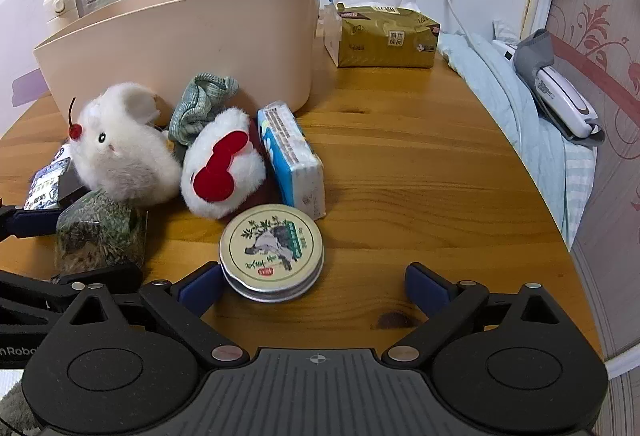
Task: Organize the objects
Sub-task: 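Grasp the herb bag with the left tool while the right tool grasps the round tin, then lift the herb bag and tin and carry both over the beige bin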
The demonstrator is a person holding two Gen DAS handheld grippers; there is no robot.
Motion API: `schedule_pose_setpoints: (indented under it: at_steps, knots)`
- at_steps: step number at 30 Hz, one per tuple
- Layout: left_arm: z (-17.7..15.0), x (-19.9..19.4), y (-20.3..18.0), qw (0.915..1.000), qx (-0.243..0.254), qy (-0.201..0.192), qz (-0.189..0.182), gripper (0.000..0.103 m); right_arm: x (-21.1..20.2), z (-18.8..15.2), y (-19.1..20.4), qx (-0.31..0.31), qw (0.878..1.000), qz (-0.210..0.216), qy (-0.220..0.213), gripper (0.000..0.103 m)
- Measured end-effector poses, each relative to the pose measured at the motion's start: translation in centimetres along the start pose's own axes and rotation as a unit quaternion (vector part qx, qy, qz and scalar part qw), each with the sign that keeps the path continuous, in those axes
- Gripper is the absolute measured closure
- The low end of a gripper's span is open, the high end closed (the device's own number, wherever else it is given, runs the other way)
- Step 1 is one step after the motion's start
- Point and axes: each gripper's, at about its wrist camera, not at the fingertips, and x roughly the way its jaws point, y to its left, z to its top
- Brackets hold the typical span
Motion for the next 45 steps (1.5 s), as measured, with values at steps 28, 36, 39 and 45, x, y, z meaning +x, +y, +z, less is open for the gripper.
schedule_pose_setpoints:
  at_steps: [28,36,39,45]
  knots:
    - [-1.2,-2.0,2.3,0.9993,-0.031,-0.022,-0.007,0.072,-0.9,0.1,0.2,0.023,1.000,-0.002,-0.017,0.051]
    - [-1.6,-3.4,2.6,0.9990,-0.031,-0.029,-0.010,0.072,-1.7,-0.4,0.6,0.029,0.999,0.001,-0.017,0.051]
    - [-1.6,-4.2,2.8,0.9987,-0.029,-0.040,-0.010,0.072,-2.1,-0.5,0.7,0.028,0.999,-0.001,-0.022,0.051]
    - [-1.5,-5.8,3.3,0.9974,-0.035,-0.062,0.004,0.072,-3.3,-0.4,1.1,0.024,0.999,-0.004,-0.035,0.051]
